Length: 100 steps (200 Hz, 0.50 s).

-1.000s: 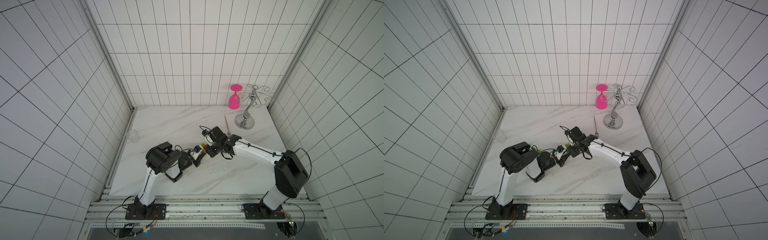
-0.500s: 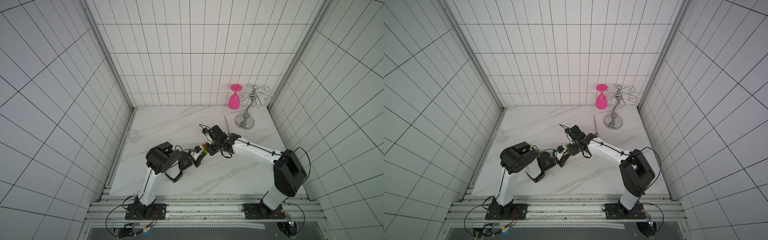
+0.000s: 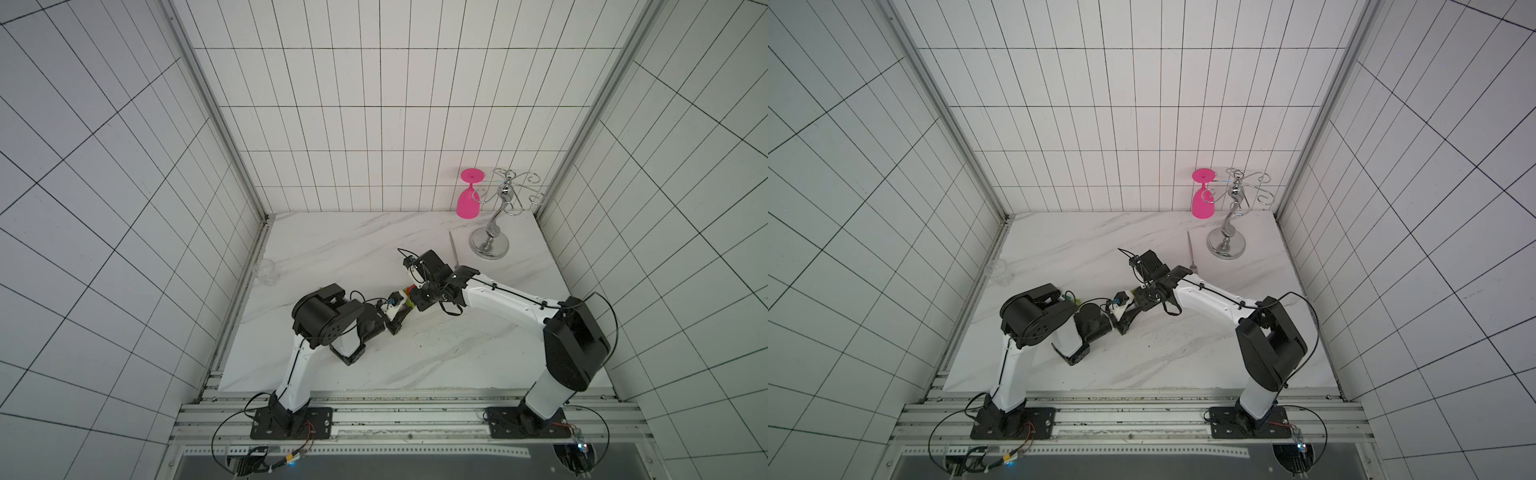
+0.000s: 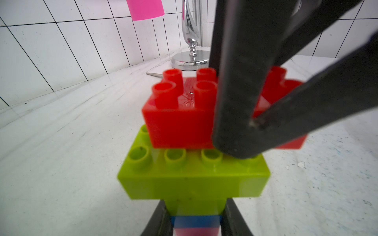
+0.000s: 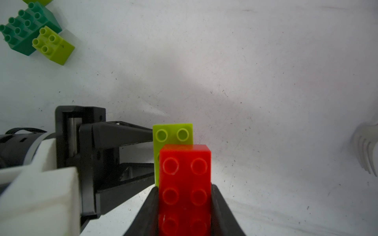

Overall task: Assemble a spoon with lego
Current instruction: Assemble the lego brick with the lego brick.

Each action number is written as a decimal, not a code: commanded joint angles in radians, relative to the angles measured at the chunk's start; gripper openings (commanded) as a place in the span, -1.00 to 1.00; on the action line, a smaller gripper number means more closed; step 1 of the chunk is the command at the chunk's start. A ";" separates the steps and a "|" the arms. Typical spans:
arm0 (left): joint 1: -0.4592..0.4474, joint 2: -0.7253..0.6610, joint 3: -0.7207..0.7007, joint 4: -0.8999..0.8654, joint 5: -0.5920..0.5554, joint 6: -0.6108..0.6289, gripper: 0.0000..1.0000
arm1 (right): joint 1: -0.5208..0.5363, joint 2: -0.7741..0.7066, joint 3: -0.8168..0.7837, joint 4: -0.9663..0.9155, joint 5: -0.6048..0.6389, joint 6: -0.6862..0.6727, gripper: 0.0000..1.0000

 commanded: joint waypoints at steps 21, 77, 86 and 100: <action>-0.003 0.008 0.009 -0.042 -0.001 0.014 -0.94 | 0.021 -0.004 -0.010 -0.069 -0.016 0.021 -0.68; -0.003 0.003 0.009 -0.050 -0.006 0.014 -0.94 | 0.032 -0.002 -0.019 -0.101 0.033 0.033 -0.68; -0.003 0.003 0.010 -0.050 -0.008 0.014 -0.94 | 0.033 0.002 -0.020 -0.111 0.049 0.034 -0.69; -0.003 0.002 0.010 -0.050 -0.007 0.012 -0.94 | 0.033 0.009 -0.021 -0.118 0.068 0.038 -0.69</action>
